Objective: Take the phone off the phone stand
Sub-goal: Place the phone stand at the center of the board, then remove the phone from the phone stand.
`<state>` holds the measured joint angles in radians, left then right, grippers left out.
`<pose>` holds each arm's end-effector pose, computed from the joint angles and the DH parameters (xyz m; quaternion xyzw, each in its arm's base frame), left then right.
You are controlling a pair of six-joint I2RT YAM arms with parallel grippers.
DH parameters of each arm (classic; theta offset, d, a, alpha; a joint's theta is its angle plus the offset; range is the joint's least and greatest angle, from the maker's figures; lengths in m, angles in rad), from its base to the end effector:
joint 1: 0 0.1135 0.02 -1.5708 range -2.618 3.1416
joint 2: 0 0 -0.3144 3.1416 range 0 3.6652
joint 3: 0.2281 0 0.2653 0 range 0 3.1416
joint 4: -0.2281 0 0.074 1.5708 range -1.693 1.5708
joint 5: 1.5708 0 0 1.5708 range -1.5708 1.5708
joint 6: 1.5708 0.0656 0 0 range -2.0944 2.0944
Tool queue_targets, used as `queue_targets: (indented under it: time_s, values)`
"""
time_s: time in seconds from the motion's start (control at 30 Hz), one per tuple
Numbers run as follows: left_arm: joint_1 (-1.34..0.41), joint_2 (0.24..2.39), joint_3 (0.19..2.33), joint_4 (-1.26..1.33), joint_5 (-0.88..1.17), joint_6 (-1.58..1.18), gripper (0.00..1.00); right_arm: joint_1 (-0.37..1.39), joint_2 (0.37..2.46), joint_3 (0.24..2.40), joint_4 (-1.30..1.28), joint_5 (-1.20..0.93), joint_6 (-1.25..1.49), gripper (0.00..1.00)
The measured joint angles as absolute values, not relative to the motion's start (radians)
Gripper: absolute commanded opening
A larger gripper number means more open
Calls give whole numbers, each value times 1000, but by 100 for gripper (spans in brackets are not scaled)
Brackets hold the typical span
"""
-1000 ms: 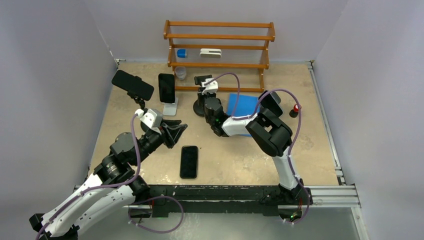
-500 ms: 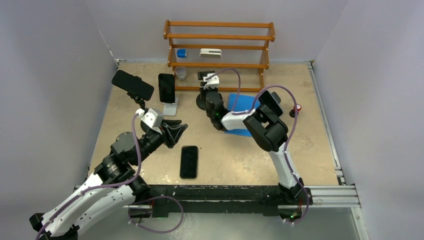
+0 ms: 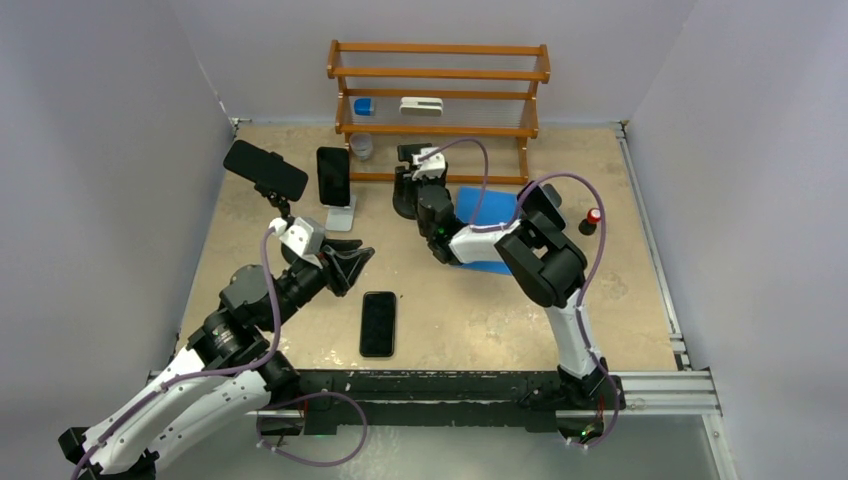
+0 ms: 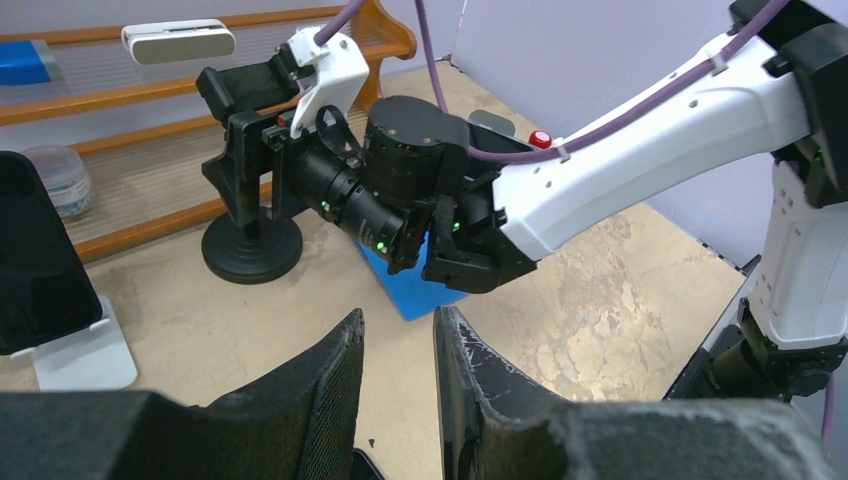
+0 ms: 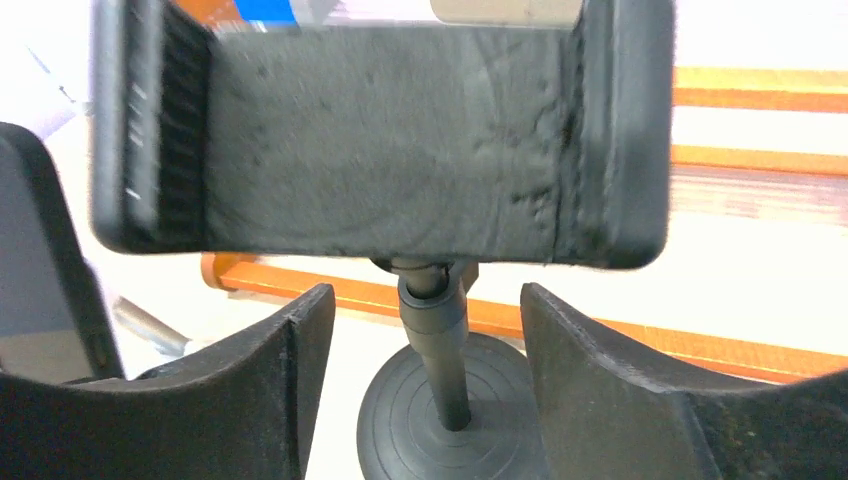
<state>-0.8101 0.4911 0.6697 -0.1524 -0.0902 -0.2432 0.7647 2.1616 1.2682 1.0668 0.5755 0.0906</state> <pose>0.0909 -0.0870 0.3704 0.1640 0.6783 -0.3325 0.6344 0.4078 0.3418 0.2331 0.0011 0.6539 0.1384 0.7438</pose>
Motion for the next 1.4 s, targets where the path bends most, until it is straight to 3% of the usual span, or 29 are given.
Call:
queue_targets:
  time_s: [0.23,0.57,1.13,1.4]
  values:
    - [-810,483,670,-153,-90,-247,30,769,2034,1193,1042,538,138,98]
    - [-810,465,670,-153,-90,-252,31,827,1735,942,963,548,195,99]
    - [-810,463,670,-153,-81,-250,31,896,875,724,422,669,385,96]
    - [-804,505,669,-139,-47,-241,32,896,769,637,390,611,443,99]
